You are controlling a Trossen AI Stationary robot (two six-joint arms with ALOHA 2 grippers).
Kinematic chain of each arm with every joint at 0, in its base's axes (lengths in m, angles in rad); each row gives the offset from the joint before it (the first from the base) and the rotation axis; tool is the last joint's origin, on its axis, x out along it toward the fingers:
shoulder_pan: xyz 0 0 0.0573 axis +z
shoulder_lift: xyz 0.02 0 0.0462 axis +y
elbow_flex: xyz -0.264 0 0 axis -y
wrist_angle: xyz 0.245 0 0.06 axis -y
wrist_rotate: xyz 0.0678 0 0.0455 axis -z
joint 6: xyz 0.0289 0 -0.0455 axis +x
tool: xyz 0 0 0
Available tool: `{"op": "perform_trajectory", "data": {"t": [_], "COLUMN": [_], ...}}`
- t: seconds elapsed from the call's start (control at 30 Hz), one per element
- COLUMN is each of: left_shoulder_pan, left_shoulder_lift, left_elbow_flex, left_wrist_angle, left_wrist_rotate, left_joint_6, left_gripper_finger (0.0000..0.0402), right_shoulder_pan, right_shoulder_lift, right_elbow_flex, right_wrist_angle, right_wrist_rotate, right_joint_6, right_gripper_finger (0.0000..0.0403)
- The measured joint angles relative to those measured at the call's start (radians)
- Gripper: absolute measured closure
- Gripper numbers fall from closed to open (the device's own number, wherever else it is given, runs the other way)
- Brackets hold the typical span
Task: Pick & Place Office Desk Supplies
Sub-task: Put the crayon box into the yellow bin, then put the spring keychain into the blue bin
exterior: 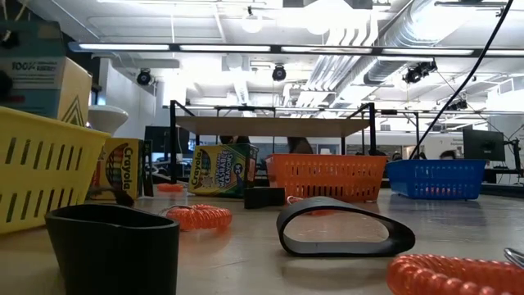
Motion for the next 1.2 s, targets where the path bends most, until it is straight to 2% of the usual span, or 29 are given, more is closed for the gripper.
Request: {"op": "perform_trajectory", "data": {"t": [0.1,0.3,0.57,0.7,1.0,1.2], "left_shoulder_pan": [-0.019,-0.076,-0.154,-0.161,-0.143,-0.133], "left_shoulder_lift": [0.0,-0.001,-0.001,-0.001,-0.002,-0.002], "left_elbow_flex": [0.0,0.0,0.0,0.0,0.0,0.0], "left_wrist_angle": [0.03,0.168,0.432,0.532,0.602,0.855], "left_wrist_rotate": [-0.032,-0.123,-0.307,-0.369,-0.404,-0.575], "left_joint_6": [0.07,0.348,0.698,0.766,0.8,0.927], "left_gripper_finger": [0.0189,0.0187,0.0187,0.0187,0.0187,0.0187], "right_shoulder_pan": [0.0,0.0,-0.002,-0.006,-0.026,-0.051], "right_shoulder_lift": [0.0,0.0,0.0,0.0,0.0,-0.002], "right_elbow_flex": [0.0,0.0,0.0,0.0,-0.003,-0.056], "right_wrist_angle": [0.001,0.002,-0.021,-0.101,-0.218,-0.221], "right_wrist_rotate": [0.0,0.0,-0.054,-0.045,-0.044,-0.045], "right_joint_6": [0.0,0.0,-0.013,0.02,0.105,0.109], "right_gripper_finger": [0.0122,0.0128,0.0129,0.0129,0.0129,0.0129]}}
